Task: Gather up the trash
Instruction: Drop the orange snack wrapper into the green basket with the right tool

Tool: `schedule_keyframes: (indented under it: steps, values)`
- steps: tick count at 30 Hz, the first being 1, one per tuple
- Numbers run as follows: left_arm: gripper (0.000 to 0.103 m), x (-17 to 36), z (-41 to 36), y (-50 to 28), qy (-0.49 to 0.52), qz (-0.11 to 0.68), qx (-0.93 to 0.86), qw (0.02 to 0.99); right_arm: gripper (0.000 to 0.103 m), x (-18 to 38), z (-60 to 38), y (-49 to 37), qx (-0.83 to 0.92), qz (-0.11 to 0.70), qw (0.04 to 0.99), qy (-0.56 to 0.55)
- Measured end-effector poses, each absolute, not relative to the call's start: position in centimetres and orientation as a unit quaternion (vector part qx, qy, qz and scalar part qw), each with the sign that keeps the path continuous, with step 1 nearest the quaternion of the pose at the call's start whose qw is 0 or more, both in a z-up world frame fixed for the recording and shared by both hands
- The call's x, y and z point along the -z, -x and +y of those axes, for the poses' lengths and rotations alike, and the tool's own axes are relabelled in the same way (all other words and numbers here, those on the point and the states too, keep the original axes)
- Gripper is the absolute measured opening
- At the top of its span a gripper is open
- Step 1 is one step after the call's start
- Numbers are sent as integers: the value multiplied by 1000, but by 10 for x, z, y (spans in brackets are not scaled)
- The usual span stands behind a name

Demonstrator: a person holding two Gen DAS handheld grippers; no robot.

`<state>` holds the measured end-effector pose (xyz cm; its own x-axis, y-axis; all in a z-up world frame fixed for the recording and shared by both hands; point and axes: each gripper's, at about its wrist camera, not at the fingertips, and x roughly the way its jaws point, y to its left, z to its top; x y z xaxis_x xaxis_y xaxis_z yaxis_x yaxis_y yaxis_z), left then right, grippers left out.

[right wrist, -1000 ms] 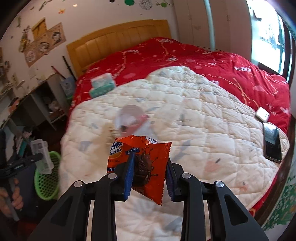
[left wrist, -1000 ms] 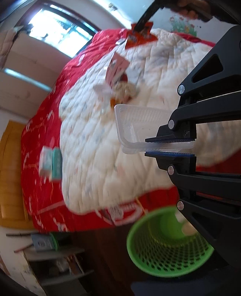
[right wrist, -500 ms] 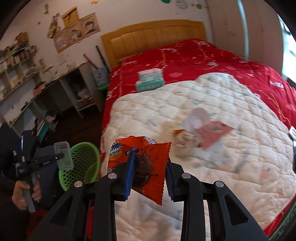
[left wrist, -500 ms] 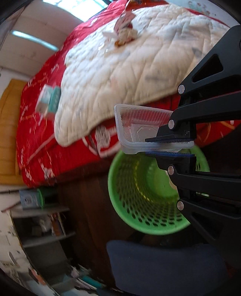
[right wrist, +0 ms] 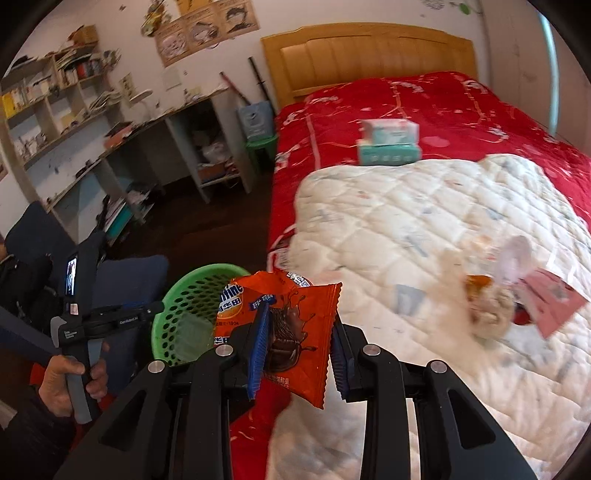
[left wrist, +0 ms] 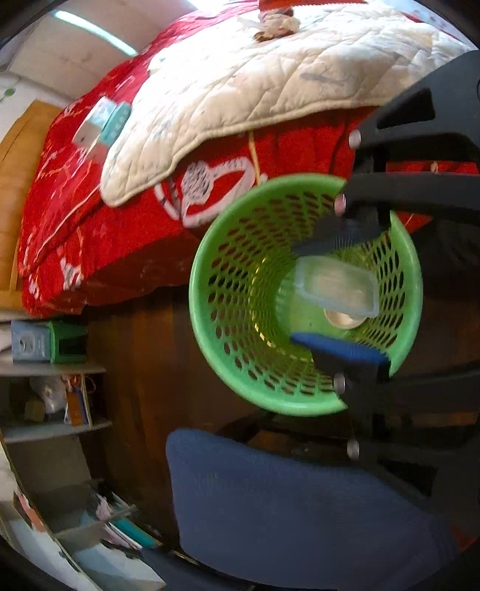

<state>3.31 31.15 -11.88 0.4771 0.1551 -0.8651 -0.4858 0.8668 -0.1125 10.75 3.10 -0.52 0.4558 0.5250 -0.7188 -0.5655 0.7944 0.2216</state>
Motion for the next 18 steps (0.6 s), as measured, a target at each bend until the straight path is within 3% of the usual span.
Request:
schedule_keyframes:
  steps: [18]
  values:
    - [50,104,361,1,210,442,-231,841,35,71,167,-113,-373,473,796,57]
